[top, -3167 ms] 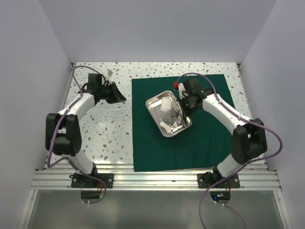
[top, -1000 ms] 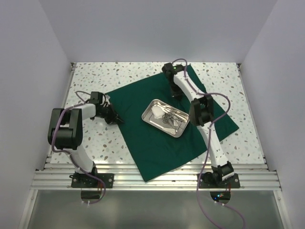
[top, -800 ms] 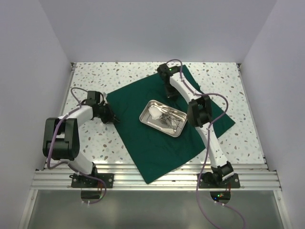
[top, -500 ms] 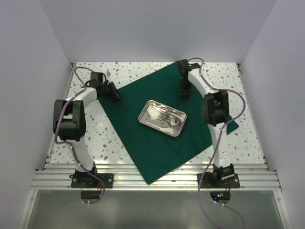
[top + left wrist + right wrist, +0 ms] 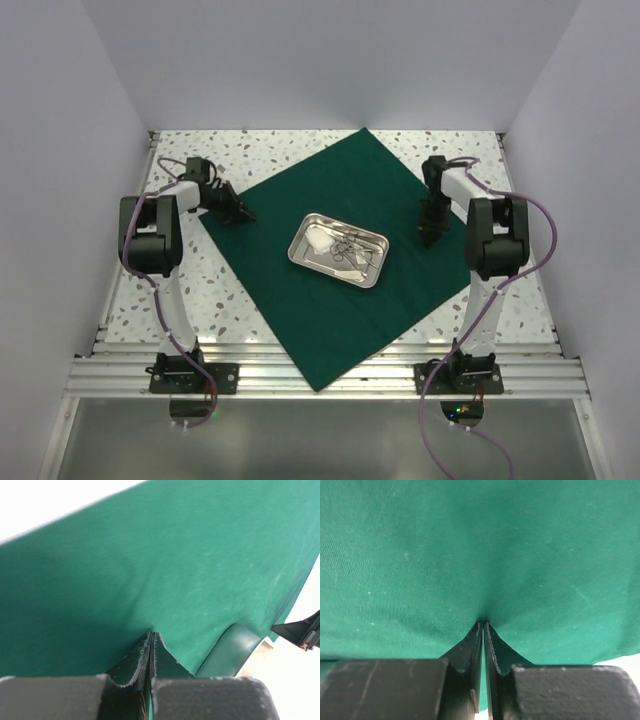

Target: Prepare the surgical pack

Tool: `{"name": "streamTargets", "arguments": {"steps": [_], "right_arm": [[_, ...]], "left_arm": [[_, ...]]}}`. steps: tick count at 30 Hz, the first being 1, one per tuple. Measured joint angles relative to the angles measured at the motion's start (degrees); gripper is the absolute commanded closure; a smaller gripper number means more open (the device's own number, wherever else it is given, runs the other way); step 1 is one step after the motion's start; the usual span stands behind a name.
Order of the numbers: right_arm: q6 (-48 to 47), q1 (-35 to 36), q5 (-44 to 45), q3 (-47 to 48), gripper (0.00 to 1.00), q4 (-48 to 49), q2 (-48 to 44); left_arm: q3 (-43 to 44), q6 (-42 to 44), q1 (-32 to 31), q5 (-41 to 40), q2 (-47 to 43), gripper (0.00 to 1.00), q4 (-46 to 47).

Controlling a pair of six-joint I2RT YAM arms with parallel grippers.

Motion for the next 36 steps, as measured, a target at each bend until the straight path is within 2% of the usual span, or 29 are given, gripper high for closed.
{"name": "streamTargets", "arguments": {"steps": [4, 8, 10, 11, 12, 15, 17, 20, 22, 23, 24, 30, 36], "right_arm": [[0.2, 0.42, 0.09, 1.16, 0.92, -0.7, 1.11], [-0.11, 0.63, 0.04, 9.44, 0.92, -6.34, 6.67], [-0.37, 0.94, 0.0, 15.89, 0.91, -9.75, 10.34], [-0.5, 1.18, 0.02, 19.26, 0.9, -11.02, 12.17], [-0.66, 1.6, 0.02, 22.01, 0.89, -11.58, 13.38], [-1.11, 2.86, 0.48, 27.63, 0.59, -9.77, 15.45], [-1.53, 3.72, 0.92, 30.29, 0.29, -9.03, 15.54], [-2.64, 5.22, 0.02, 31.5, 0.01, -8.81, 13.11], [-3.23, 5.66, -3.06, 29.14, 0.01, -7.98, 9.18], [-3.3, 5.84, -5.11, 27.08, 0.01, -8.0, 6.4], [-3.28, 5.92, -7.21, 25.11, 0.01, -7.93, 3.65], [-0.79, 9.77, -13.97, 10.64, 0.07, -5.97, -9.9], [2.56, 15.08, -16.65, -1.33, 0.14, -2.38, -10.45]], "left_arm": [[-6.08, -0.46, 4.26, 0.02, -4.07, 1.0, -1.57], [-9.75, -0.37, 8.35, 0.07, -6.54, 1.0, -2.01], [-10.71, 0.15, 9.81, 0.26, -7.34, 0.96, -2.6], [-10.69, 0.7, 10.25, 0.31, -7.48, 0.89, -3.19], [-10.62, 1.55, 10.54, 0.37, -7.52, 0.86, -3.54], [-8.41, 4.04, 10.29, -0.85, -7.65, 0.76, -5.66], [-6.1, 5.84, 9.55, -2.95, -7.91, 0.7, -6.71], [-3.5, 7.82, 8.04, -4.48, -10.38, 0.61, -7.13], [-2.91, 8.48, 6.56, -4.35, -12.68, 0.55, -6.99], [-2.82, 8.57, 5.53, -3.82, -13.9, 0.48, -6.88], [-2.8, 8.46, 4.24, -3.04, -15.26, 0.47, -6.75], [-4.61, 7.61, -6.49, -0.81, -16.63, 0.49, -6.1], [-6.36, 7.5, -12.7, -1.9, -16.46, 0.49, -7.89]]}}
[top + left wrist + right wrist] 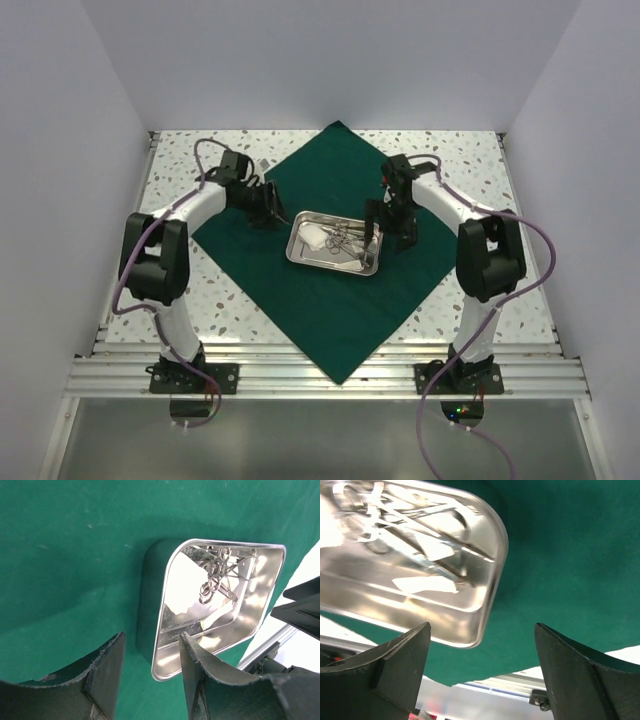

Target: Prepare the surgical pack

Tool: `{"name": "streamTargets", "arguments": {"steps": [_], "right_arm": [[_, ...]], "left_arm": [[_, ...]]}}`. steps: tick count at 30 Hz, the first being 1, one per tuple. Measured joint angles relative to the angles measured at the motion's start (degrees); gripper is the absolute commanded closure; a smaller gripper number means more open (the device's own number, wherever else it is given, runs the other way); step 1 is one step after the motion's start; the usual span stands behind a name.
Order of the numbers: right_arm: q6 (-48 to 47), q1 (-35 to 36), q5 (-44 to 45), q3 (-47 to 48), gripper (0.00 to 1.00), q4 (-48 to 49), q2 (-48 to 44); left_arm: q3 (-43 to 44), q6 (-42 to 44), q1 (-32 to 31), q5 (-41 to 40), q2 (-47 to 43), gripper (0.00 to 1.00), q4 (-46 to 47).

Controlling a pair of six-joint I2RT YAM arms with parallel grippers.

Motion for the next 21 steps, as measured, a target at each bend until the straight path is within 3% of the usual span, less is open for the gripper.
{"name": "streamTargets", "arguments": {"steps": [3, 7, 10, 15, 21], "right_arm": [[0.22, -0.11, 0.13, -0.96, 0.21, 0.96, 1.62], [-0.13, -0.37, 0.04, -0.76, 0.48, 3.69, 4.11], [-0.37, -0.37, -0.24, 1.05, 0.57, 4.28, 7.17], [-1.16, -0.35, -0.09, 7.72, 0.62, 3.91, 11.28], [-2.73, -0.63, 0.63, 15.56, 0.71, 3.23, 13.57]], "left_arm": [[0.76, 0.0, -1.55, -0.87, 0.98, 0.49, -0.7], [2.51, 0.02, -3.93, -1.33, 4.48, 0.51, -1.18], [3.21, 0.0, -4.9, -1.29, 6.49, 0.57, -1.51], [3.69, 0.0, -4.96, -1.27, 7.02, 0.66, -1.84], [4.48, 0.04, -4.72, -1.95, 7.02, 0.7, -3.32]]}}
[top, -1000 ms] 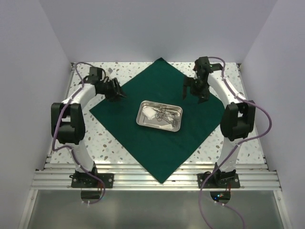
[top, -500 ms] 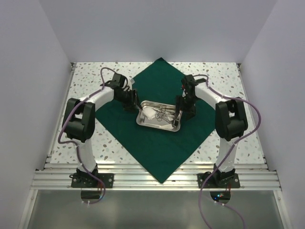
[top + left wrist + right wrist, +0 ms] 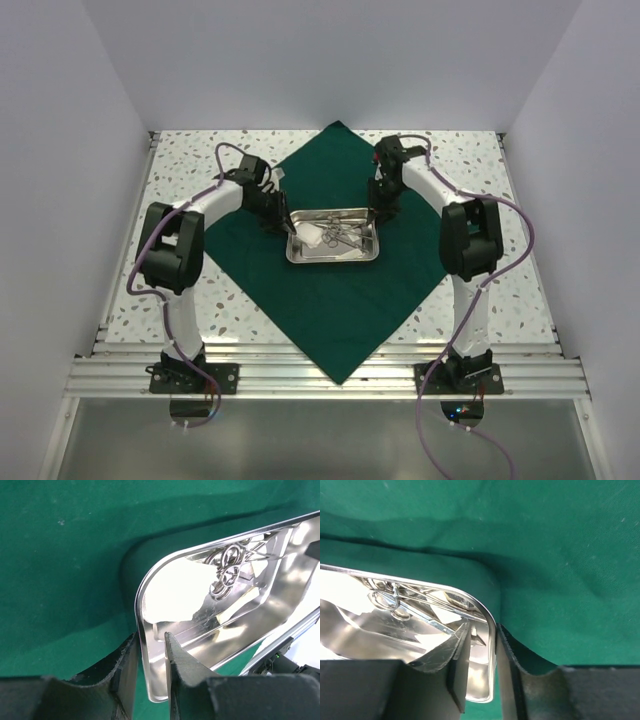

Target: Prepare the surgical pack

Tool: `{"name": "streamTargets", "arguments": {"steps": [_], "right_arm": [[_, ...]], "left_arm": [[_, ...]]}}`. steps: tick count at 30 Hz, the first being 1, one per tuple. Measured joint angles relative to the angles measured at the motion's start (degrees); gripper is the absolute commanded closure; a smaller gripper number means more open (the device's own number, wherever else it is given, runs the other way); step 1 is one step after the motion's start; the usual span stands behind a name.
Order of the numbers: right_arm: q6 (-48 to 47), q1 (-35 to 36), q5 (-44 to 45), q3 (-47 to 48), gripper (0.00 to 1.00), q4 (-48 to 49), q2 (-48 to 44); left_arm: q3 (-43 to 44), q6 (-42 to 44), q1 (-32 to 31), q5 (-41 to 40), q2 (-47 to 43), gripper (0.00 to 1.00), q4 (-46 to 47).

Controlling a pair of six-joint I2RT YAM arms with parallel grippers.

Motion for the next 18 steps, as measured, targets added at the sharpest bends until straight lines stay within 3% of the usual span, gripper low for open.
{"name": "streamTargets", "arguments": {"steps": [7, 14, 18], "right_arm": [[-1.22, 0.0, 0.0, 0.42, 0.74, -0.87, 0.7], [-2.8, 0.04, -0.02, -1.57, 0.68, -1.33, 0.7], [-3.63, 0.04, 0.02, -1.55, 0.66, -1.42, 0.76]], "left_arm": [[1.79, 0.0, 0.04, -0.7, 0.02, 0.71, -2.69], [1.95, -0.07, 0.02, -0.02, 0.02, 0.64, -2.64], [1.95, -0.22, 0.02, 0.39, 0.02, 0.67, -2.62]]}}
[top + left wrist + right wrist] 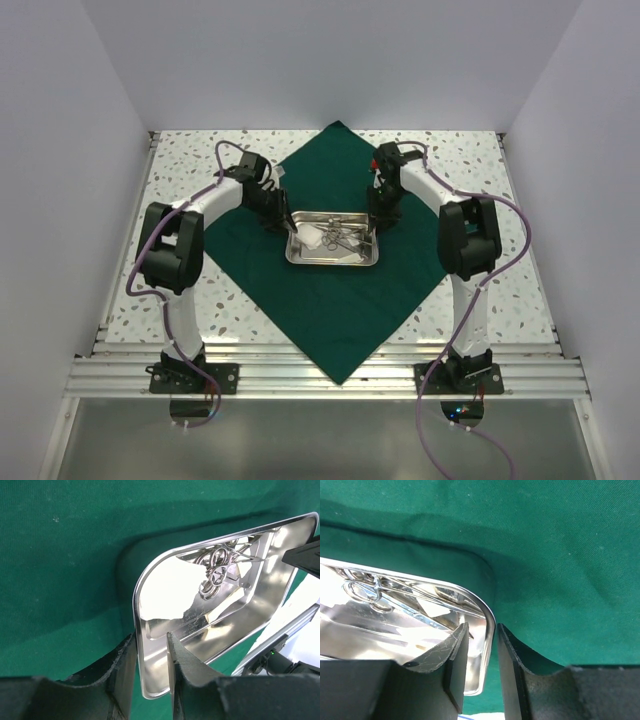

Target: Prepare the surgical pack

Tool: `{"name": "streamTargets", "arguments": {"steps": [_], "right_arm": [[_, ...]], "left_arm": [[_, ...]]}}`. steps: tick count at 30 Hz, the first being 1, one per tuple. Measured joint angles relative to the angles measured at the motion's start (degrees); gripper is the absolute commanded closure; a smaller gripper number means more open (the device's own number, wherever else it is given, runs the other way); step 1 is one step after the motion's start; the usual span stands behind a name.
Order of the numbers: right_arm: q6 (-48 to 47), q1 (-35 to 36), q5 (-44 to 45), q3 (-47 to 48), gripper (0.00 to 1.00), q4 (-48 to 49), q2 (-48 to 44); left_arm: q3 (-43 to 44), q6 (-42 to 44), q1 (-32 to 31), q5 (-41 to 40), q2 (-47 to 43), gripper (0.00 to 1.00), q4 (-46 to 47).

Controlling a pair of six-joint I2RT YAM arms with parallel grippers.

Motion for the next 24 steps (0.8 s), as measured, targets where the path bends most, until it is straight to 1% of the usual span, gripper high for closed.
{"name": "streamTargets", "arguments": {"steps": [3, 5, 7, 11, 12, 16, 18, 19, 21, 22, 24], "right_arm": [[-0.39, 0.0, 0.02, 0.5, 0.66, -0.37, 0.52], [-0.59, 0.0, 0.02, 0.61, 0.66, -0.46, 0.74], [-0.7, 0.0, 0.0, 0.61, 0.66, -0.72, 0.74], [-0.85, 0.0, -0.02, 0.61, 0.64, -1.05, 0.74], [-0.85, 0.0, -0.02, 0.61, 0.61, -1.14, 0.74], [-0.9, -0.02, 0.0, 0.63, 0.44, -1.64, 0.74], [-0.96, -0.07, 0.0, 0.66, 0.39, -1.92, 0.74], [-0.92, -0.17, 0.0, 0.66, 0.34, -2.23, 0.74], [-0.81, -0.52, -0.04, 0.66, 0.3, -2.75, 0.74], [-0.81, -0.76, -0.07, 0.66, 0.27, -2.82, 0.74], [-0.83, -1.42, -0.15, 0.68, 0.25, -3.13, 0.74]], "left_arm": [[-0.5, -0.39, -0.02, 0.55, 0.0, 0.71, 0.28], [-0.98, -0.55, -0.04, 1.11, 0.0, 0.71, 0.24], [-1.29, -0.72, -0.15, 1.44, 0.0, 0.7, 0.2], [-1.31, -0.74, -0.39, 1.57, 0.0, 0.59, 0.09], [-1.31, -0.72, -0.39, 1.55, 0.0, 0.58, -0.02], [-1.05, -0.57, -0.39, 1.49, 0.02, 0.55, -0.48], [-0.31, -0.22, -0.44, 1.46, 0.11, 0.53, -0.98], [0.2, -0.13, -0.44, 1.46, 0.24, 0.53, -1.09], [1.18, 0.28, -0.44, 1.49, 0.46, 0.53, -1.09], [1.73, 0.52, -0.44, 1.46, 0.61, 0.53, -1.11], [2.21, 1.18, -0.44, 1.49, 0.66, 0.52, -1.11]]}}
